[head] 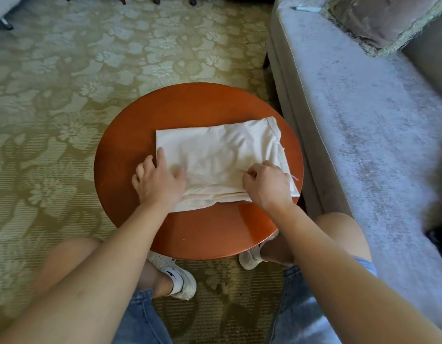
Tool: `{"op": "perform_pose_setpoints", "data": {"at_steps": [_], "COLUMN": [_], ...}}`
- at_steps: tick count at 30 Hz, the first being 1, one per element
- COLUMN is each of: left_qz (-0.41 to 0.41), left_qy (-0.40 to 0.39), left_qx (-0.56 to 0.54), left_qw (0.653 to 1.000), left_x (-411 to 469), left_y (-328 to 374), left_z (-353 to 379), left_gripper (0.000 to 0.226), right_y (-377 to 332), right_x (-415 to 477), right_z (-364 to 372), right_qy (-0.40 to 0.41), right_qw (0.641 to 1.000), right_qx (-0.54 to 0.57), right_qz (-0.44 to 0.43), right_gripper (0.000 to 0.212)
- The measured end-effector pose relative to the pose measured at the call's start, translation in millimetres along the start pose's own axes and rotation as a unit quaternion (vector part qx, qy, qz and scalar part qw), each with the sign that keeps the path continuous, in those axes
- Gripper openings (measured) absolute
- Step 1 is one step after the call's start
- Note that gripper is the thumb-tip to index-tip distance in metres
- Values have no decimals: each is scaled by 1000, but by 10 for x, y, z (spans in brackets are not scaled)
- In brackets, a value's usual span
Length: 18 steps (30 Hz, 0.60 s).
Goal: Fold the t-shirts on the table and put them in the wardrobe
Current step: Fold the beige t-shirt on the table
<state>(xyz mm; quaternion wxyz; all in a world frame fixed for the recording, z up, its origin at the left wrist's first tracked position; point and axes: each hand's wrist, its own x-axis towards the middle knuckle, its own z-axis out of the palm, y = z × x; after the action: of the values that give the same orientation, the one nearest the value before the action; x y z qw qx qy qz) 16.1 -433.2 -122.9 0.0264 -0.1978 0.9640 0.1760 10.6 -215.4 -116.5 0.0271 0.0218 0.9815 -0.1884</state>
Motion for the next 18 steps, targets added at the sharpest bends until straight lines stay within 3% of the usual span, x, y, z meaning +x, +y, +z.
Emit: {"op": "perform_pose_setpoints", "data": {"at_steps": [7,10,13,18], "left_qz": [-63,-73,-46,-76], "left_qy": [-5,11,55,73], "left_qx": [-111,-145,-142,-152], "left_qw": [992,987,987,983], "left_x": [155,85,-13,-39], "left_y": [226,242,188,189], "left_z": [-59,4,114,140], "left_gripper": [82,83,78,80], "right_y": [71,168,192,250], "right_x": [21,105,152,264], "right_z": [-141,-232,-270,-312], "right_qy": [20,21,-23,-57], "right_qw": [990,991,981,941], "right_qx": [118,57,74,258], "right_qz": [73,116,177,212], "right_gripper": [20,39,68,86]}}
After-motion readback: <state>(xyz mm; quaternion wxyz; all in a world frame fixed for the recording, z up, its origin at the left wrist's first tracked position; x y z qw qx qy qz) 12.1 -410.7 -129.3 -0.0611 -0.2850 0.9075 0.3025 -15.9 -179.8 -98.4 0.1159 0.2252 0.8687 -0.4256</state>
